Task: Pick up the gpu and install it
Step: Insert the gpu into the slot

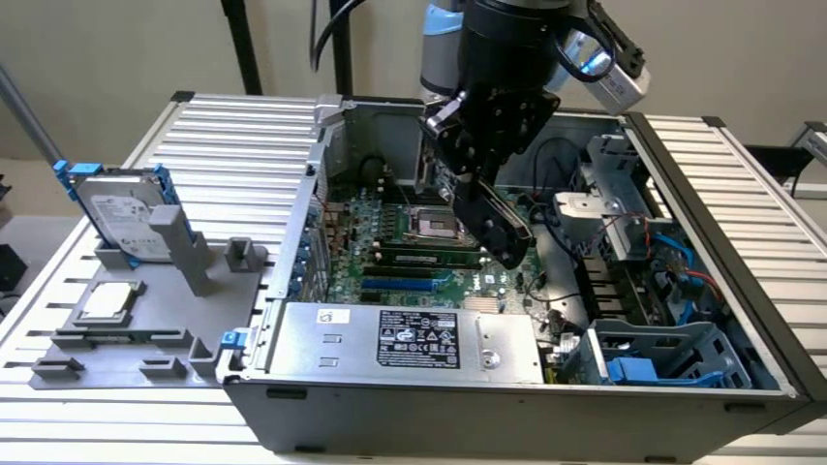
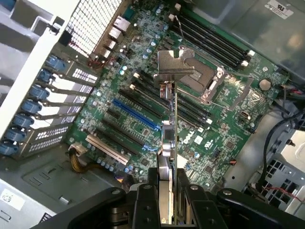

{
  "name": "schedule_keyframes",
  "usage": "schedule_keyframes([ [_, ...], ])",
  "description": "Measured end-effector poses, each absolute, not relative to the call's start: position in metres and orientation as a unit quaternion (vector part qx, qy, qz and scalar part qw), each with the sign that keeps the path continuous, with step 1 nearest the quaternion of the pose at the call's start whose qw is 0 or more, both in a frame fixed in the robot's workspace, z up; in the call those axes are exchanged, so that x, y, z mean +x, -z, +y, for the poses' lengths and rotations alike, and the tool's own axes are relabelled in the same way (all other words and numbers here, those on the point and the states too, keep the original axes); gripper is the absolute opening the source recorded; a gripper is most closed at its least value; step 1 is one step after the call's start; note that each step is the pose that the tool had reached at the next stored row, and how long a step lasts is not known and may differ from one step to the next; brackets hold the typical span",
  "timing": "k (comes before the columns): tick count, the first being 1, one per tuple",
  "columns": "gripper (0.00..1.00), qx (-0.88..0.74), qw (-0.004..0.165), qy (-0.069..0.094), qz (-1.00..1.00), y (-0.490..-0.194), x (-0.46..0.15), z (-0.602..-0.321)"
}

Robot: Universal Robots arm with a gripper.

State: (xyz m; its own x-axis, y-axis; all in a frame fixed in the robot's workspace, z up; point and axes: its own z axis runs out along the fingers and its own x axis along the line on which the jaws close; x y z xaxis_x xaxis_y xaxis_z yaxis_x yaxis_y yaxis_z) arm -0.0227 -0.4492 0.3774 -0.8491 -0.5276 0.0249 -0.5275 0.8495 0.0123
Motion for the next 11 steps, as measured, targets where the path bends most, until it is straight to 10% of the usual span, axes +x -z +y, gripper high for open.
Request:
schedule_keyframes([
  [11, 0.27, 0.369, 0.01, 0.0, -0.929, -0.3699, -0.0227, -0.4492],
])
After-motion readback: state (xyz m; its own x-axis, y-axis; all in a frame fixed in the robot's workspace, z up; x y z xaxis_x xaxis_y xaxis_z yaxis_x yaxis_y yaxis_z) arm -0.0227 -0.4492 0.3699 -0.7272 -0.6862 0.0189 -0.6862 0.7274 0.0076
